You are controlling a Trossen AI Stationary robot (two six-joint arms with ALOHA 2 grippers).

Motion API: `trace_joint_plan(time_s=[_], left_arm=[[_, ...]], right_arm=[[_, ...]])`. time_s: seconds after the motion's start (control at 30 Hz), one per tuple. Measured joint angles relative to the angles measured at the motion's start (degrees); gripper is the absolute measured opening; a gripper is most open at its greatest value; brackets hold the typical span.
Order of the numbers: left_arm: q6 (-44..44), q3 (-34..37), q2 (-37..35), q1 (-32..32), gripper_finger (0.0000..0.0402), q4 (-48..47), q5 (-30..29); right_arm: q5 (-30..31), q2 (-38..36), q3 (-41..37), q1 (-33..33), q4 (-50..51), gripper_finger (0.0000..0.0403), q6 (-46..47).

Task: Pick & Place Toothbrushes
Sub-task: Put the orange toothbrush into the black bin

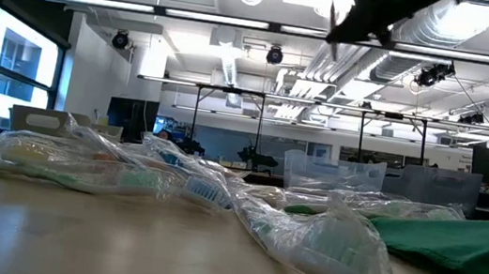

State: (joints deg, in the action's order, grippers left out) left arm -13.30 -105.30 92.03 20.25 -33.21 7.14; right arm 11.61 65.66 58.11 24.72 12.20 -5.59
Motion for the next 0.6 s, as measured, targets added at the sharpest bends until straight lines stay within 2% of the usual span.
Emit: trace_joint_plan(time_s=[0.2, 0.3, 0.47, 0.6], left_arm=[[-0.3, 0.2, 0.0, 0.0, 0.0122, 0.3, 0.0], [-0.4, 3.3, -0.1, 0.0, 0.0122, 3.1, 0.0], [0.4, 10.2, 0.0, 0.8, 0.0122, 8.5, 0.0], [2.2, 15.8, 0.0, 1.0, 0.0122, 15.5, -0.2]], right_arm=[[5.4, -5.8, 0.0, 3.2, 10.2, 0.0019, 2.1], [6.7, -6.9, 0.0, 5.9, 13.9, 0.0019, 3.9], [6.9, -5.8, 0.0, 12.2, 17.8, 0.0019, 5.2], [7.0, -2.6, 0.0, 15.7, 20.2, 0.0019, 10.5]])
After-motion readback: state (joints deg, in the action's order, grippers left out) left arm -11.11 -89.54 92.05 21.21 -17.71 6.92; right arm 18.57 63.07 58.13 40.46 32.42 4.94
